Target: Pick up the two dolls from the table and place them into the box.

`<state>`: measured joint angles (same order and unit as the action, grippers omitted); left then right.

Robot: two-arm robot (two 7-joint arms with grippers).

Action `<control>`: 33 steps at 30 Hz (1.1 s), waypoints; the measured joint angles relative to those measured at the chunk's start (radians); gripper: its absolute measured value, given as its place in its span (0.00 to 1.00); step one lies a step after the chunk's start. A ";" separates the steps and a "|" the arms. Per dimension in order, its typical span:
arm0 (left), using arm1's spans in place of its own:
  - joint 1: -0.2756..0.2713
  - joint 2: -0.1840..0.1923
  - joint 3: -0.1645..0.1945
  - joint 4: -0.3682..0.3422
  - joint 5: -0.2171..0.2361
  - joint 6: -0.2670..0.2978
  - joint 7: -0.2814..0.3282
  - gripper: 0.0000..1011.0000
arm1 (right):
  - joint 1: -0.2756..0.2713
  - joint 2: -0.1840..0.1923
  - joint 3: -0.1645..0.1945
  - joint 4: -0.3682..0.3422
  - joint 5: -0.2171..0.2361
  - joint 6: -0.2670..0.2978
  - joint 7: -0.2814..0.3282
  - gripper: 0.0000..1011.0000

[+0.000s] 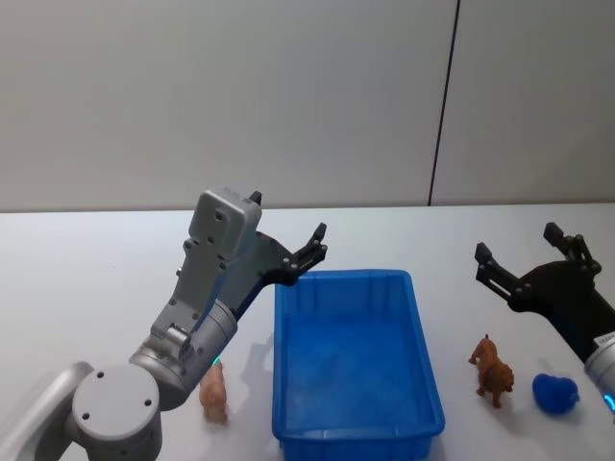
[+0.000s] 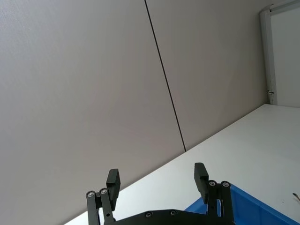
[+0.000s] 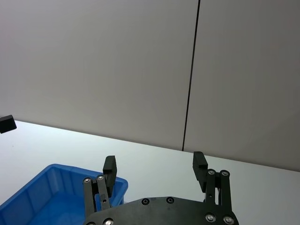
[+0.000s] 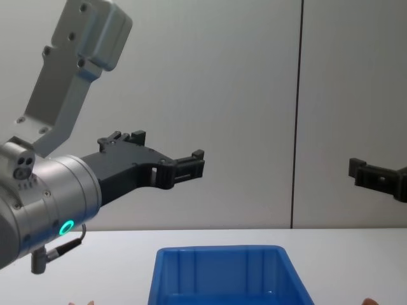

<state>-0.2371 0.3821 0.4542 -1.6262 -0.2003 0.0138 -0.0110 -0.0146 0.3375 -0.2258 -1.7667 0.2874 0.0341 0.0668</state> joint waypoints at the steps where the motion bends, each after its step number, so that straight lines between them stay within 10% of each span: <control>1: 0.000 0.000 0.000 0.000 0.000 0.000 0.000 0.99 | 0.000 0.000 0.000 0.000 0.000 0.000 0.000 0.99; 33: 0.000 0.000 0.000 0.000 0.000 0.000 0.000 0.99 | -0.022 0.038 0.027 0.006 0.036 0.045 0.018 0.99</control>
<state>-0.2371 0.3821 0.4542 -1.6262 -0.2004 0.0138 -0.0109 -0.0369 0.3752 -0.1987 -1.7607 0.3237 0.0792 0.0848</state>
